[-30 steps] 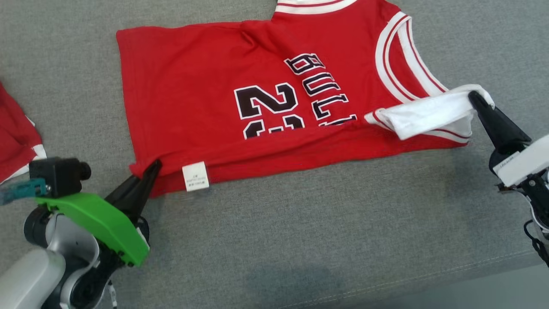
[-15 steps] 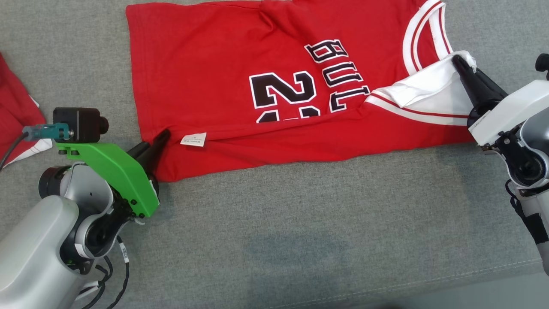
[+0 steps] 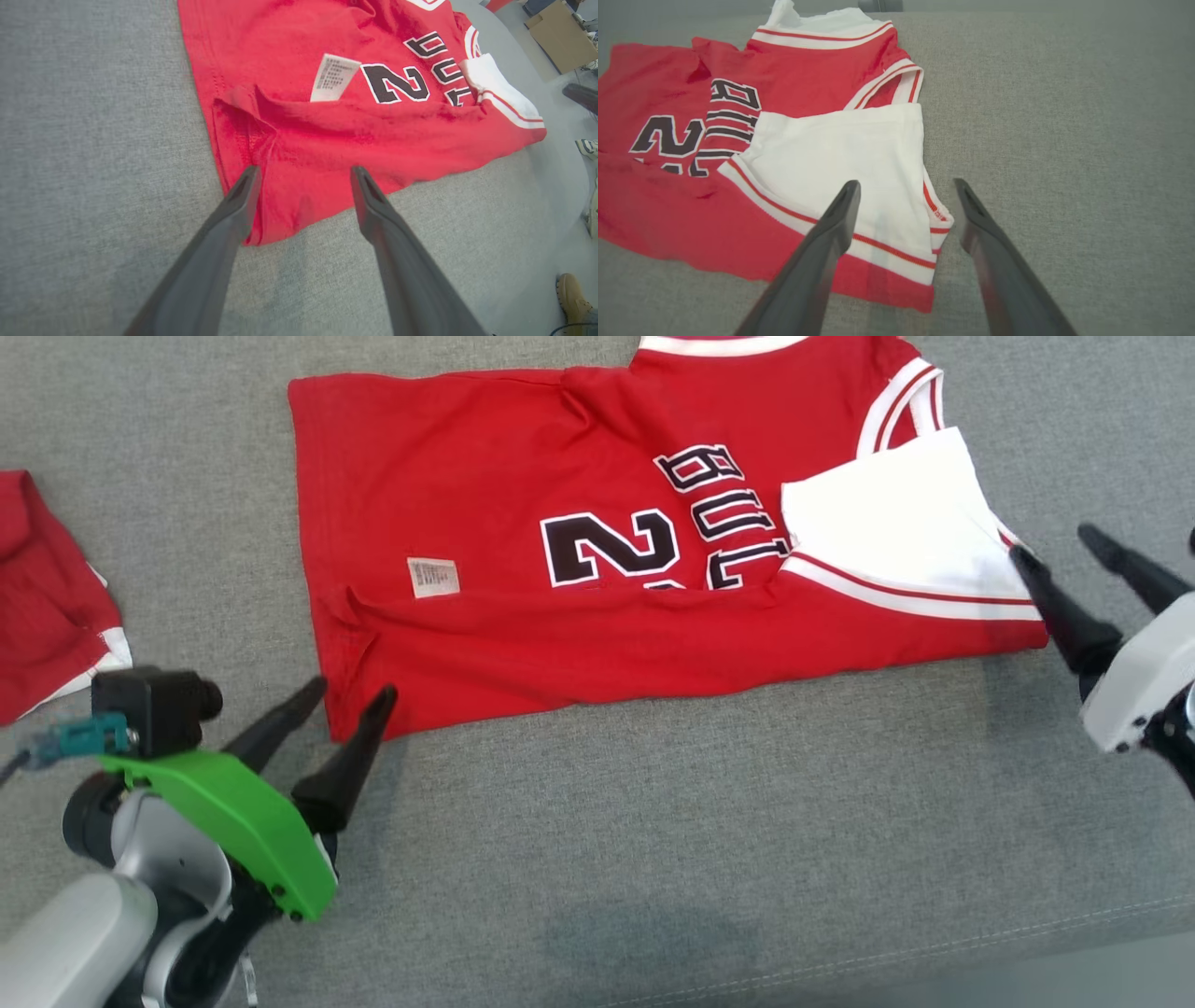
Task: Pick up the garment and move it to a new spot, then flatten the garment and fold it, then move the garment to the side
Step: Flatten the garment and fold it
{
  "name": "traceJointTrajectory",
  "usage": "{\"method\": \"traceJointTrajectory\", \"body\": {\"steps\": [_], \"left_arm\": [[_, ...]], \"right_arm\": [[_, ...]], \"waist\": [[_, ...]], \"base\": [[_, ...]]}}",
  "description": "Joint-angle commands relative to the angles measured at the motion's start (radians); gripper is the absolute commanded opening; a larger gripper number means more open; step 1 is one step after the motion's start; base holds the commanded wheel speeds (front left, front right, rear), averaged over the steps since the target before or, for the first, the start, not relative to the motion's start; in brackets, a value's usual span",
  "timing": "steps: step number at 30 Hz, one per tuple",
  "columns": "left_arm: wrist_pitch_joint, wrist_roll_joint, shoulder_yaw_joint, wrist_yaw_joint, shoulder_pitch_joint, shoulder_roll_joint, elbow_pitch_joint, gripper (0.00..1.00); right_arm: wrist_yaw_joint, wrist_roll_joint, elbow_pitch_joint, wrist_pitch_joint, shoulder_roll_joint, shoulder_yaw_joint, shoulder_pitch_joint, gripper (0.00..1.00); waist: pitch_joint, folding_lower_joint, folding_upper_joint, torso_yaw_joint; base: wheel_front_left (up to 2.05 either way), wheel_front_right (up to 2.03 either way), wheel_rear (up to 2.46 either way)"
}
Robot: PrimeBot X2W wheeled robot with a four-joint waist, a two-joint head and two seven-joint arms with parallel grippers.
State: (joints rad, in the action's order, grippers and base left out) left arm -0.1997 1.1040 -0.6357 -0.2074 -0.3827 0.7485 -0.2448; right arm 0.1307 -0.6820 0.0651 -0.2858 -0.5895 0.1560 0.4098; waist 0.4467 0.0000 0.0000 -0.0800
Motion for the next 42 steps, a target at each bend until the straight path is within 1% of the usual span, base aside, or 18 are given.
{"method": "traceJointTrajectory", "body": {"steps": [1,2,3,6,9,14,20,28,29,30,32,33,34,37,42], "left_arm": [[0.003,-0.002,0.0,-0.019,0.034,0.009,-0.018,1.0],[0.005,0.0,0.003,-0.027,0.04,0.011,-0.021,1.0],[0.005,0.0,0.003,-0.027,0.04,0.011,-0.021,1.0],[-0.002,0.007,-0.001,-0.036,0.041,0.001,-0.008,1.0],[-0.013,0.01,-0.006,-0.032,0.018,-0.012,0.016,1.0],[-0.026,0.001,-0.023,-0.021,0.0,-0.026,0.057,1.0],[-0.043,0.01,-0.043,-0.009,-0.002,-0.041,0.103,1.0],[-0.068,-0.001,-0.067,0.004,-0.03,-0.062,0.152,1.0],[-0.07,-0.001,-0.071,0.009,-0.031,-0.064,0.16,0.48],[-0.071,0.002,-0.072,0.011,-0.034,-0.068,0.167,0.0],[-0.078,0.012,-0.078,0.028,-0.037,-0.073,0.174,0.0],[-0.079,0.019,-0.078,0.037,-0.037,-0.075,0.177,0.0],[-0.083,0.025,-0.077,0.04,-0.038,-0.075,0.179,0.0],[-0.096,0.038,-0.072,0.06,-0.043,-0.054,0.174,0.0],[-0.104,0.055,-0.05,0.07,-0.02,-0.001,0.125,0.0]], "right_arm": [[0.0,0.045,-0.033,-0.055,0.015,-0.024,-0.051,1.0],[0.0,0.063,-0.054,-0.086,0.027,-0.033,-0.071,1.0],[0.0,0.063,-0.054,-0.086,0.027,-0.033,-0.071,1.0],[0.0,0.126,-0.086,-0.156,0.054,-0.088,-0.107,1.0],[0.0,0.171,-0.103,-0.202,0.092,-0.122,-0.12,1.0],[0.0,0.201,-0.105,-0.251,0.127,-0.147,-0.109,1.0],[0.0,0.217,-0.089,-0.269,0.143,-0.164,-0.106,1.0],[0.0,0.223,-0.059,-0.313,0.148,-0.158,-0.098,1.0],[0.0,0.216,-0.055,-0.319,0.151,-0.154,-0.095,1.0],[0.0,0.209,-0.049,-0.327,0.155,-0.148,-0.09,1.0],[0.0,0.199,-0.039,-0.338,0.154,-0.129,-0.082,1.0],[0.0,0.189,-0.033,-0.339,0.157,-0.123,-0.077,0.39],[0.0,0.174,-0.03,-0.342,0.158,-0.111,-0.07,0.0],[0.0,0.126,-0.026,-0.352,0.134,-0.093,-0.054,0.0],[-0.001,0.056,-0.038,-0.393,0.078,-0.112,-0.055,0.0]], "waist": [[-0.005,0.0,0.0,-0.001],[-0.001,0.0,0.0,-0.002],[-0.001,0.0,0.0,-0.002],[0.015,0.0,0.0,-0.003],[0.032,0.0,0.0,-0.005],[0.052,0.0,0.0,-0.004],[0.063,0.0,0.0,0.009],[0.068,0.0,0.0,0.016],[0.068,0.0,0.0,0.015],[0.068,0.0,0.0,0.013],[0.067,0.0,0.0,0.01],[0.066,0.0,0.0,0.009],[0.064,0.0,0.0,0.009],[0.057,0.0,0.0,0.008],[0.034,0.0,0.0,0.009]], "base": [[0.0,0.0,0.0],[0.0,0.0,0.0],[0.0,0.0,0.0],[0.0,0.0,0.0],[0.0,0.0,0.0],[0.0,0.0,0.0],[0.0,0.0,0.0],[0.0,0.0,0.0],[0.0,0.0,0.0],[0.0,0.0,0.0],[0.0,0.0,0.0],[0.0,0.0,0.0],[0.0,0.0,0.0],[0.0,0.0,0.0],[0.0,0.0,0.0]]}}
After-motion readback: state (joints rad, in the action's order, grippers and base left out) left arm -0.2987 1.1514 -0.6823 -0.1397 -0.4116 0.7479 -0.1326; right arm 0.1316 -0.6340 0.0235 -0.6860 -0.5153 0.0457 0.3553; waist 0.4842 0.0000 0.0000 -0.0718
